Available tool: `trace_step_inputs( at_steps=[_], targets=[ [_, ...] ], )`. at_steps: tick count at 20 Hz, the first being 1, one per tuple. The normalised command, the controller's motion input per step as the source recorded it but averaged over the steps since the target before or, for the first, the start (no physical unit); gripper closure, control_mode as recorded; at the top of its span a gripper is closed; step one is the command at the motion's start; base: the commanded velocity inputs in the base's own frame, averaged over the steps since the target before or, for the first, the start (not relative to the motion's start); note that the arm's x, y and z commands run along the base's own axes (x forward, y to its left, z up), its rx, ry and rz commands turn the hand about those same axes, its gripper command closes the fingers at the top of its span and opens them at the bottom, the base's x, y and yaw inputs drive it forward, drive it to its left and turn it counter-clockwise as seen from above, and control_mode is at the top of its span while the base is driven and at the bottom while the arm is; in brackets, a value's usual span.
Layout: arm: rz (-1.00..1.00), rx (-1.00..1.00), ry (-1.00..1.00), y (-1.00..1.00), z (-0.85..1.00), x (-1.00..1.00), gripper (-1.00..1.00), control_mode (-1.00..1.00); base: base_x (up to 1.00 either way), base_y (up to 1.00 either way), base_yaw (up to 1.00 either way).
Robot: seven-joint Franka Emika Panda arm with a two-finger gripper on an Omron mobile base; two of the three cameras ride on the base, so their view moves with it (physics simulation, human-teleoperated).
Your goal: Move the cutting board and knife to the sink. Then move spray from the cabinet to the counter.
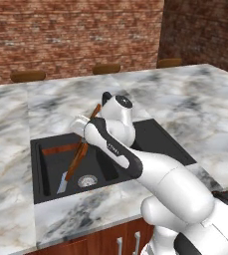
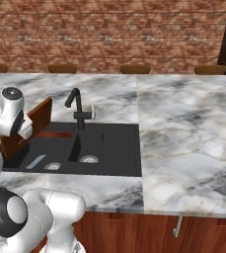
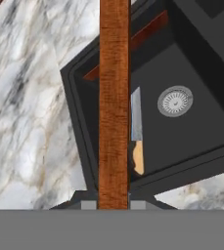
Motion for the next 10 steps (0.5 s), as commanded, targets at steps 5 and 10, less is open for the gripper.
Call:
trace_step_inputs(
  at_steps=[5,10],
  targets=[
    [-0.01,0.03,0.04,0.02,-0.15,0.01,1.0,-1.0,0.0,0.0,0.0],
    [0.0,0.0,0.07,0.11,-0.45,0.0,1.0,-1.0,0.0,0.0,0.0]
  ],
)
